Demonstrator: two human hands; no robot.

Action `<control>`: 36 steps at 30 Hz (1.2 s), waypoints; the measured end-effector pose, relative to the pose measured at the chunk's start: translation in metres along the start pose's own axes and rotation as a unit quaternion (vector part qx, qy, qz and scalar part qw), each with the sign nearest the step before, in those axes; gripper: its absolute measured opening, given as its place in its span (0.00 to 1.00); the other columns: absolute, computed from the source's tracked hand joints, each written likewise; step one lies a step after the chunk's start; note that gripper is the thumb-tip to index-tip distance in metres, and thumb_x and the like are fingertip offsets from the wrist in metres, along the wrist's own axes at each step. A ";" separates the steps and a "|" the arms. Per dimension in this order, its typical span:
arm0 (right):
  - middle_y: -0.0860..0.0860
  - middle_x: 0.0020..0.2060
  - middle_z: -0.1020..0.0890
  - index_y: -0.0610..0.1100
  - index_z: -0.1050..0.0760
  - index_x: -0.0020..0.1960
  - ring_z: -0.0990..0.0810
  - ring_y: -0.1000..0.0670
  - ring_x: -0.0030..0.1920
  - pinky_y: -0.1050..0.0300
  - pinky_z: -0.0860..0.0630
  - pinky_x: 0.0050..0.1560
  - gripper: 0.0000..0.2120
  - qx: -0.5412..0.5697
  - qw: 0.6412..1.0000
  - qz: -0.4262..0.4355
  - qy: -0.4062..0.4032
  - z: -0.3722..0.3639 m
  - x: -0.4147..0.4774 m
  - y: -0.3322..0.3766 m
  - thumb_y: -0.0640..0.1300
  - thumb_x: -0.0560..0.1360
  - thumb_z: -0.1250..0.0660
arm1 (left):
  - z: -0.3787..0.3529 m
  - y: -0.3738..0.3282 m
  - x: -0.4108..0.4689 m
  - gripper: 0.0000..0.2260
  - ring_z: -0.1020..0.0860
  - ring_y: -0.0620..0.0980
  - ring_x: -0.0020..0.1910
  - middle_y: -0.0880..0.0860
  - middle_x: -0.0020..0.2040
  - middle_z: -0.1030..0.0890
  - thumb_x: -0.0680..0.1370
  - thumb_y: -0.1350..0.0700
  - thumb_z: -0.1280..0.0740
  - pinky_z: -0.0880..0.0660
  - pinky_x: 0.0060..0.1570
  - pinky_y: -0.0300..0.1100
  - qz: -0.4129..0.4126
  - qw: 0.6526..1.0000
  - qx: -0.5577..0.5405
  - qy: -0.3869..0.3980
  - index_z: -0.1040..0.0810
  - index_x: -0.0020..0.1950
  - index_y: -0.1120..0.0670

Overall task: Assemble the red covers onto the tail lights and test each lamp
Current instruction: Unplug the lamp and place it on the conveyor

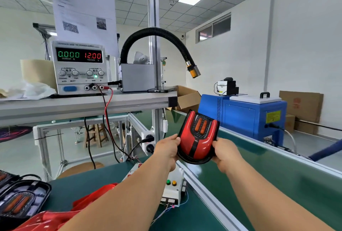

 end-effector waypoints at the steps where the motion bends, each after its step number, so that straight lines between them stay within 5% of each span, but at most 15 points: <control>1: 0.49 0.33 0.18 0.43 0.21 0.39 0.24 0.50 0.34 0.59 0.26 0.37 0.18 -0.012 1.000 0.024 0.002 -0.005 0.001 0.005 0.27 0.75 0.45 | 0.000 0.000 0.002 0.11 0.20 0.51 0.40 0.54 0.45 0.18 0.80 0.66 0.38 0.23 0.35 0.43 0.002 1.000 -0.004 -0.002 0.22 0.61 0.58; 4: 0.49 0.37 0.17 0.44 0.19 0.42 0.24 0.49 0.38 0.60 0.27 0.39 0.19 -0.066 0.995 0.073 0.001 -0.014 0.005 0.018 0.28 0.74 0.45 | -0.001 0.000 0.009 0.14 0.21 0.50 0.38 0.57 0.50 0.18 0.81 0.67 0.40 0.24 0.35 0.44 0.010 1.000 -0.026 -0.010 0.24 0.65 0.58; 10: 0.48 0.43 0.16 0.44 0.18 0.54 0.24 0.48 0.39 0.59 0.27 0.39 0.21 -0.121 0.989 0.078 -0.014 -0.008 0.014 0.024 0.30 0.74 0.45 | -0.006 0.004 0.017 0.15 0.21 0.56 0.51 0.60 0.59 0.20 0.81 0.67 0.40 0.24 0.58 0.51 0.017 0.999 -0.048 0.001 0.25 0.67 0.59; 16: 0.45 0.46 0.15 0.42 0.18 0.53 0.23 0.47 0.42 0.57 0.27 0.43 0.18 -0.127 0.988 0.080 -0.043 0.015 0.007 0.020 0.31 0.75 0.43 | -0.014 0.009 0.009 0.13 0.20 0.50 0.41 0.56 0.49 0.18 0.81 0.64 0.39 0.21 0.34 0.43 0.022 0.999 0.019 0.036 0.22 0.64 0.57; 19: 0.43 0.64 0.23 0.41 0.31 0.72 0.23 0.49 0.40 0.58 0.28 0.37 0.23 -0.159 0.981 0.070 -0.084 0.037 -0.005 0.020 0.35 0.78 0.44 | -0.026 0.015 0.000 0.15 0.21 0.51 0.41 0.57 0.51 0.18 0.81 0.64 0.38 0.21 0.35 0.45 0.021 0.997 0.048 0.053 0.24 0.66 0.56; 21: 0.44 0.64 0.25 0.42 0.40 0.77 0.28 0.53 0.35 0.60 0.34 0.28 0.25 -0.168 0.975 0.075 -0.122 0.056 -0.016 0.023 0.38 0.80 0.44 | -0.038 0.023 -0.009 0.18 0.22 0.50 0.38 0.56 0.49 0.19 0.81 0.65 0.38 0.22 0.32 0.44 0.017 0.996 0.062 0.066 0.28 0.70 0.55; 26: 0.43 0.58 0.23 0.42 0.32 0.71 0.31 0.52 0.34 0.59 0.38 0.27 0.19 -0.194 0.963 0.068 -0.177 0.114 -0.054 0.022 0.42 0.81 0.45 | -0.075 0.061 -0.035 0.14 0.22 0.49 0.38 0.58 0.50 0.20 0.81 0.65 0.39 0.23 0.24 0.38 0.032 0.988 0.091 0.123 0.25 0.66 0.59; 29: 0.45 0.53 0.23 0.42 0.29 0.68 0.32 0.52 0.33 0.59 0.39 0.27 0.18 -0.203 0.954 0.056 -0.215 0.160 -0.085 0.014 0.42 0.81 0.46 | -0.101 0.089 -0.062 0.14 0.23 0.47 0.36 0.54 0.43 0.19 0.81 0.64 0.39 0.23 0.30 0.39 0.052 0.980 0.099 0.167 0.23 0.65 0.57; 32: 0.48 0.43 0.25 0.42 0.25 0.54 0.33 0.53 0.31 0.60 0.40 0.25 0.11 -0.207 0.939 0.056 -0.268 0.206 -0.121 0.007 0.41 0.80 0.46 | -0.125 0.119 -0.096 0.13 0.23 0.47 0.36 0.53 0.41 0.19 0.81 0.64 0.39 0.23 0.29 0.37 0.074 0.967 0.112 0.215 0.24 0.64 0.58; 36: 0.50 0.36 0.29 0.48 0.34 0.40 0.33 0.50 0.33 0.56 0.40 0.29 0.10 -0.192 0.919 0.059 -0.338 0.257 -0.165 -0.010 0.41 0.80 0.45 | -0.147 0.156 -0.139 0.13 0.23 0.46 0.34 0.52 0.41 0.20 0.81 0.64 0.39 0.26 0.26 0.36 0.098 0.950 0.137 0.263 0.24 0.64 0.56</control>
Point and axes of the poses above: each hand's wrist, its own x-axis towards the middle knuckle, its own z-axis out of the back of the hand, y = z × x, the point moved 6 cm from there along x, towards the middle knuckle
